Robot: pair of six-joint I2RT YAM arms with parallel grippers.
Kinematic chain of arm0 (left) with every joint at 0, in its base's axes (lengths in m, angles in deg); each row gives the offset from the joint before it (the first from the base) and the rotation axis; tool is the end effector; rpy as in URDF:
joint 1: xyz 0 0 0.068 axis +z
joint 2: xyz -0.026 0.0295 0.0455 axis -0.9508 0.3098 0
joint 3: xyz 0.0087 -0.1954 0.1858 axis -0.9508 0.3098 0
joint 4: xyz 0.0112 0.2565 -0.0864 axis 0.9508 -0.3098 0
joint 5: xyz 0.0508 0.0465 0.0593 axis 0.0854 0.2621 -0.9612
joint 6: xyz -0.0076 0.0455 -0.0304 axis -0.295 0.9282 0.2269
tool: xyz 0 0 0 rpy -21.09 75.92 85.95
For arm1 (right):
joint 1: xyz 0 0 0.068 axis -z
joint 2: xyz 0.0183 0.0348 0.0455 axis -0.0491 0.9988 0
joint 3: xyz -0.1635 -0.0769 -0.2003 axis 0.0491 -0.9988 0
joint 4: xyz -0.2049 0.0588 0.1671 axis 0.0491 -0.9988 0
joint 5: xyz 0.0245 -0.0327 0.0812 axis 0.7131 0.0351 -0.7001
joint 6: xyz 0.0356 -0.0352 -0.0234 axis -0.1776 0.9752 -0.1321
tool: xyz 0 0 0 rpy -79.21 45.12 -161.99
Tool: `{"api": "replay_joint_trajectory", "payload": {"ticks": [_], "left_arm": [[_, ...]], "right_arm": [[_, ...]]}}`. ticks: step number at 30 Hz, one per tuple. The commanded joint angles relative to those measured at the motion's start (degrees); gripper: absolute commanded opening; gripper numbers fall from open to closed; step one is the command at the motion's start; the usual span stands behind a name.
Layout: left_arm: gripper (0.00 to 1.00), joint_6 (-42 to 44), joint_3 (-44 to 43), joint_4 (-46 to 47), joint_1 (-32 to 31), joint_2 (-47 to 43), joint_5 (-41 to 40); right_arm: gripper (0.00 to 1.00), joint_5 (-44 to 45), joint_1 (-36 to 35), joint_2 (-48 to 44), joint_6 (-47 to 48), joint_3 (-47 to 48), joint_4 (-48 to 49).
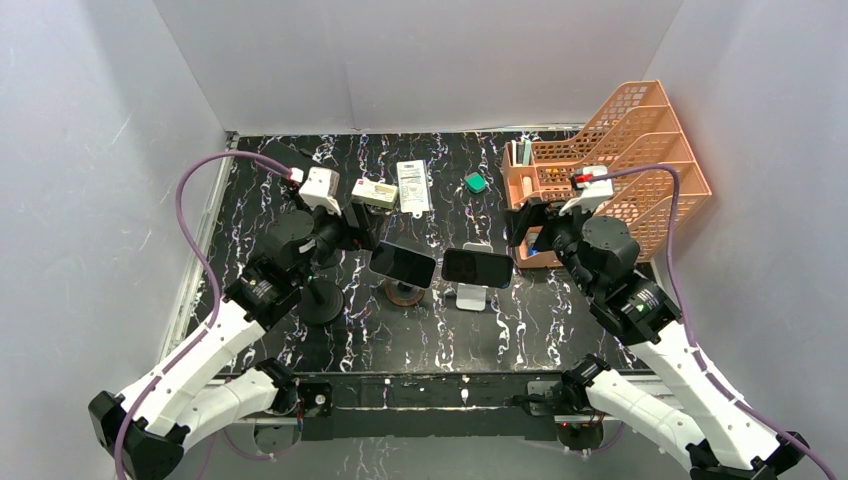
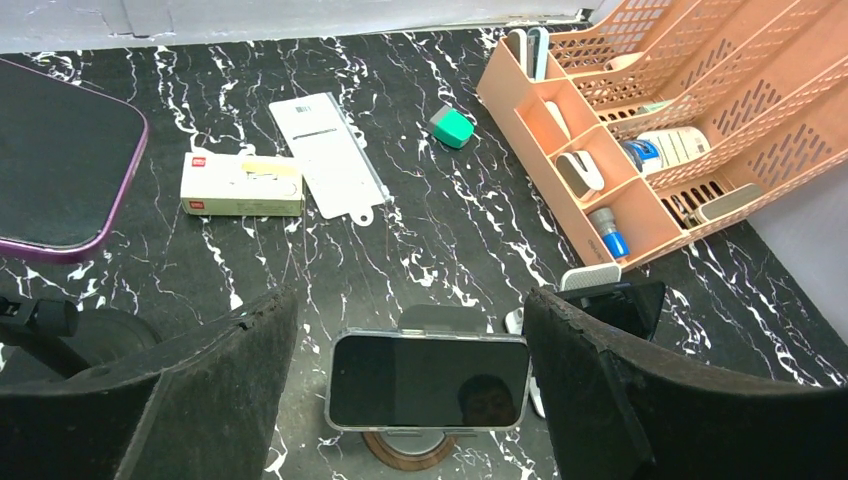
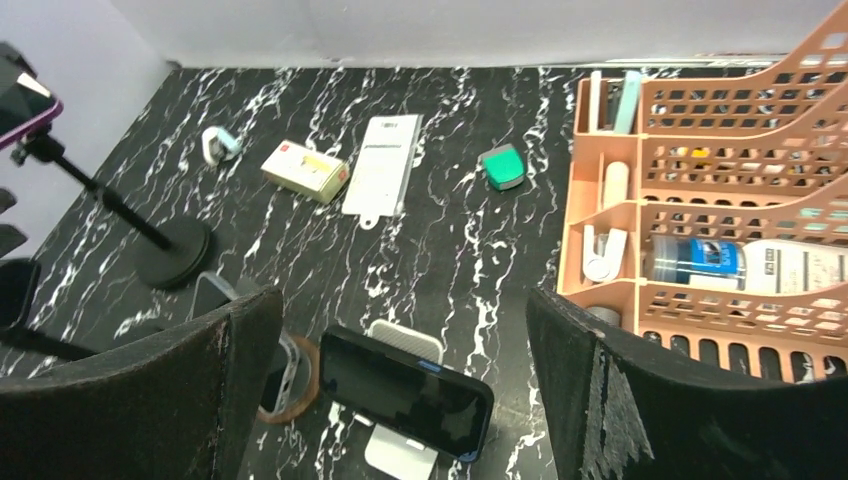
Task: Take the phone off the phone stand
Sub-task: Adjust the phone stand with the phone at the center of the board.
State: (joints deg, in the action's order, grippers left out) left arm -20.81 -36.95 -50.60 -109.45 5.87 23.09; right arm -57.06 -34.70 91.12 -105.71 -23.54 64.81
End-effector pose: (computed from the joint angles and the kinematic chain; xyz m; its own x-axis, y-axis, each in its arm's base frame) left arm 0.1822 -0.1304 0.3639 -0.1726 -0.2228 -0.9595 0.4057 0.8715 -0.2753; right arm 0.1415 0.0907 0.3900 -0.1308 0.2266 -0.9652 -0.2364 0.9383 0.2523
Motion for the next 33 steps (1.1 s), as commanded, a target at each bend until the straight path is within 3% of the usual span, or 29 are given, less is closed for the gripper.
{"api": "replay_joint_trajectory", "payload": {"ticks": [1,5,11,16,24,33], "left_arm": [[0.81,1.78,2.27,4.48,-0.69,-1.65,0.24],[0.81,1.79,3.24,5.37,-0.98,-1.83,0.3],[0.81,3.69,0.51,2.43,-2.12,0.3,2.67],[0.8,2.81,-3.89,-7.18,-2.14,-2.03,3.16],[0.8,-3.17,-12.2,-25.73,-2.14,-8.62,-9.68],[0.8,-23.05,-23.67,-52.97,-2.14,-7.29,-28.56]], "right_arm": [[0.99,-6.31,-0.13,1.79,0.95,0.21,-2.78],[0.99,-10.33,-0.1,3.46,0.09,-1.21,-5.4],[0.96,-18.35,-0.14,1.48,-3.61,-8.95,-1.92],[0.95,-25.64,-0.12,-1.14,-5.63,-13.6,3.78],[0.96,-31.19,-0.18,2.62,-7.24,-12.3,7.25],[0.96,-32.9,-0.1,3.72,-7.78,-11.61,10.18]]}}
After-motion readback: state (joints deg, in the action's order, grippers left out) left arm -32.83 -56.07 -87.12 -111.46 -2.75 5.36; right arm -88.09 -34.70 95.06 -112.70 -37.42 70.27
